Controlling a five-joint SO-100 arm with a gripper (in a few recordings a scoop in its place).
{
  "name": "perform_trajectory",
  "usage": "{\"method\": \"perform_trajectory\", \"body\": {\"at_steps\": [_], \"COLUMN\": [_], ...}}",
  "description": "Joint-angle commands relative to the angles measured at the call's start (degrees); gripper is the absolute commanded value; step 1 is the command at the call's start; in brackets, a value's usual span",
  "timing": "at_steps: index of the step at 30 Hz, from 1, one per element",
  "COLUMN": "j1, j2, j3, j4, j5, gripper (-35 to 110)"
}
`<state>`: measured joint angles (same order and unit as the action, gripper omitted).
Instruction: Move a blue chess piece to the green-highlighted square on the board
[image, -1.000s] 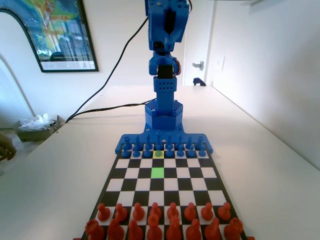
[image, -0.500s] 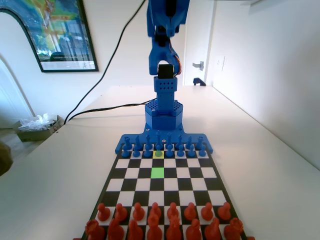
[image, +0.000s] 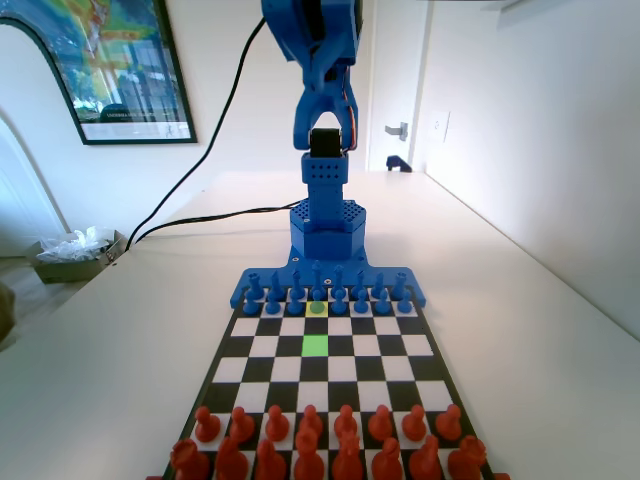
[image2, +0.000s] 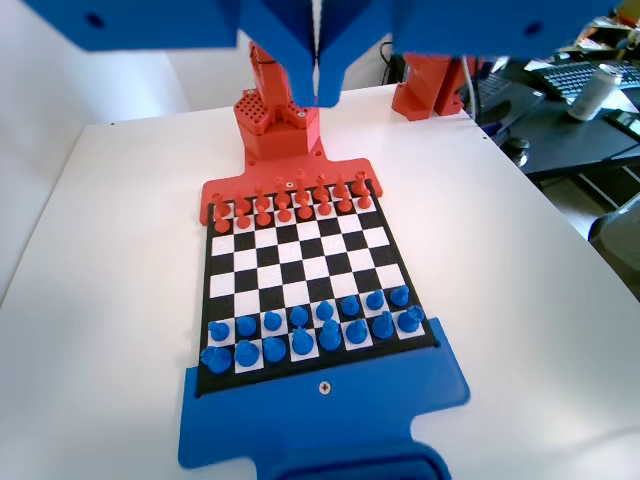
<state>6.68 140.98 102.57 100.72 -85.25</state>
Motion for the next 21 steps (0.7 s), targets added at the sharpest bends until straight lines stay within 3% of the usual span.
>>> {"method": "perform_trajectory", "body": {"at_steps": [1,21], "j1": [0.97,0.35], "j2": [0.09,-5.54], "j3": [0.18,-5.71], "j4": [0.97,4.04], "j5": [-0.26,5.71], "gripper": [2,2]}}
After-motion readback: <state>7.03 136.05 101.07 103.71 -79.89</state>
